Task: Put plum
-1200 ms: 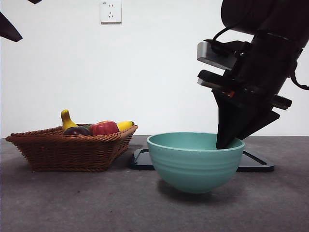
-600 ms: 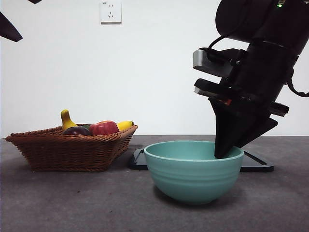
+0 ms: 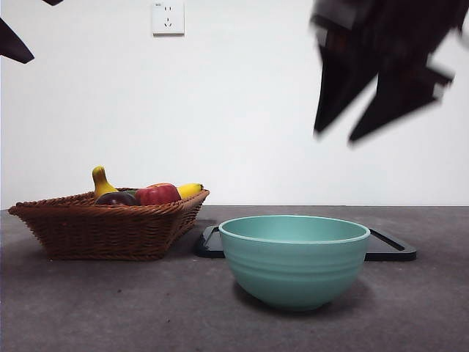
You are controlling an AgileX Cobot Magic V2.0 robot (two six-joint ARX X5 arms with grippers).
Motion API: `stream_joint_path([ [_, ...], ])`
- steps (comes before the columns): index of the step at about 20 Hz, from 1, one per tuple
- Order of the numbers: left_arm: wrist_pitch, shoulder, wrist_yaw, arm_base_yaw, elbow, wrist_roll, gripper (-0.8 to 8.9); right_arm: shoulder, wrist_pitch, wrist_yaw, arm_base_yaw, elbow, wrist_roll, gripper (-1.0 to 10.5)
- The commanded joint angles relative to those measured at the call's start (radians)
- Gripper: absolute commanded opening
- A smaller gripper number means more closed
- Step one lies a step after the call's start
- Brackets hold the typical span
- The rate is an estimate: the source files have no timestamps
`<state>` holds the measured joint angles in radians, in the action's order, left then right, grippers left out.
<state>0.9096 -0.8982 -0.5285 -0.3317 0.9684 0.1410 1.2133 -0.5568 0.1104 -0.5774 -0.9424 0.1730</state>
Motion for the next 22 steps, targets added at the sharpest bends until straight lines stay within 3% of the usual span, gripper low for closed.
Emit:
stream_joint_path([
  [1,-0.006,-0.007,-0.006,-0.003,0.013,0.007,3.74,-0.093,-0.068,0.017,-0.010,-0.031,0.010,2.5],
  [6,-0.004,-0.007,-0.006,-0.003,0.013,0.007,3.74,-0.308,-0.235,0.122,-0.010,-0.032,0.011,2.5],
  [12,0.012,-0.007,-0.006,-0.003,0.013,0.007,3.74,-0.415,-0.443,0.246,-0.010,-0.032,0.010,2.5],
  [22,0.013,-0.007,-0.006,-0.003,0.013,0.007,3.73,-0.418,-0.451,0.256,-0.010,-0.032,-0.004,2.4],
])
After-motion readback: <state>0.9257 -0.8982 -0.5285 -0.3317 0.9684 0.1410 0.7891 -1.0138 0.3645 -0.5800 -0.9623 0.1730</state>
